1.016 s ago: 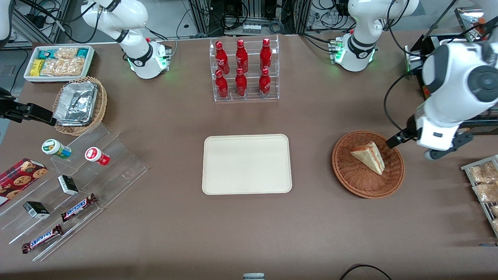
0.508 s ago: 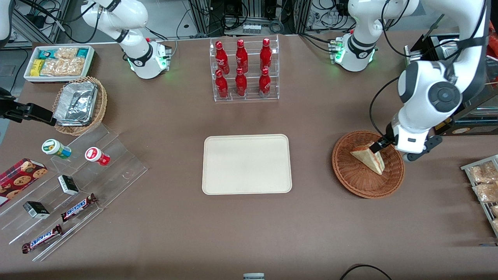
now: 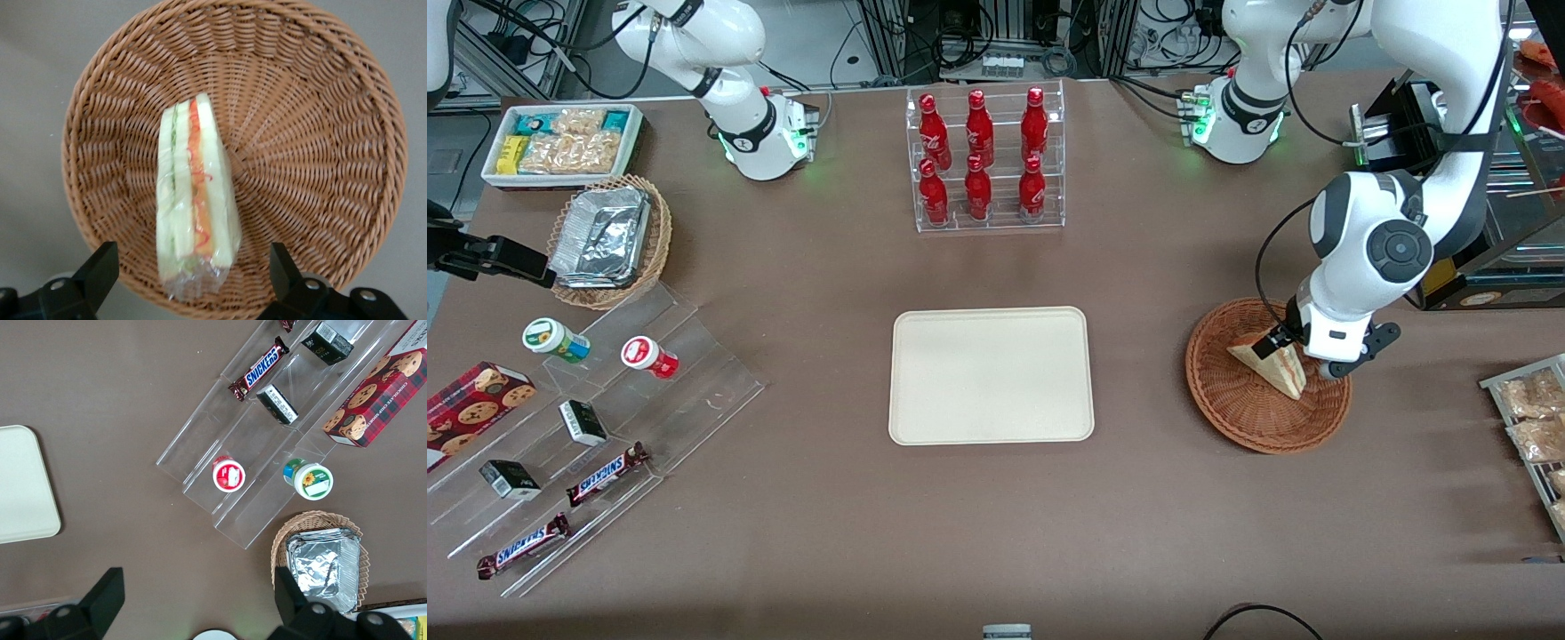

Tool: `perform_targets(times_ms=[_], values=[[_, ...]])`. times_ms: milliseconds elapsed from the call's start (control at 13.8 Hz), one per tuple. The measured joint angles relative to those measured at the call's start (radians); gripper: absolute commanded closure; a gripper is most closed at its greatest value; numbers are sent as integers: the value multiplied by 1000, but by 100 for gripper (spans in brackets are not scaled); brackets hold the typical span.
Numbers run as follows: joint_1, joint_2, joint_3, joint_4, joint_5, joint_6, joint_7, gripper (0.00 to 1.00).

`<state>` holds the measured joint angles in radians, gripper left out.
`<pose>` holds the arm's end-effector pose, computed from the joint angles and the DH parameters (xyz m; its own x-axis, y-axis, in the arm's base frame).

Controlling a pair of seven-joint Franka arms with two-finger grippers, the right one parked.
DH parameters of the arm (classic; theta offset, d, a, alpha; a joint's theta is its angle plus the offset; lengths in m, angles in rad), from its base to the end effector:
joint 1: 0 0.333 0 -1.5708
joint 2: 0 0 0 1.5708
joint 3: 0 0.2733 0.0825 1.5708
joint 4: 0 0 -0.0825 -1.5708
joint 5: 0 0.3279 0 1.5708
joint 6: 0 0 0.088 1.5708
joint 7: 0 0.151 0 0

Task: Place sandwich from basket to tray
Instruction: 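Close the left gripper on the sandwich and lift it from the basket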

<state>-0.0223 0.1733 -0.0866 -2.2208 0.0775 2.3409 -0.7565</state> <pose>0.4892 -0.0504 0.2485 0.8289 0.5592 -0.0127 0.5574 -0.8278 -0.0640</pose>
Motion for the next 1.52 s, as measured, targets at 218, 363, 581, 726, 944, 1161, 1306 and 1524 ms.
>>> perform_targets(times_ms=[218, 363, 581, 726, 944, 1161, 1306, 1524], values=[[4, 42, 5, -10, 0, 74, -52, 0], [4, 61, 5, -25, 0, 110, -85, 0], [4, 73, 5, -57, 0, 141, -106, 53], [4, 73, 5, -75, 0, 145, -129, 100], [4, 73, 5, -80, 0, 146, -146, 100], [4, 71, 5, -76, 1, 147, -146, 100], [3, 70, 5, -63, 2, 149, -146, 100], [-12, 58, -1, 4, 25, 42, -142, 100]])
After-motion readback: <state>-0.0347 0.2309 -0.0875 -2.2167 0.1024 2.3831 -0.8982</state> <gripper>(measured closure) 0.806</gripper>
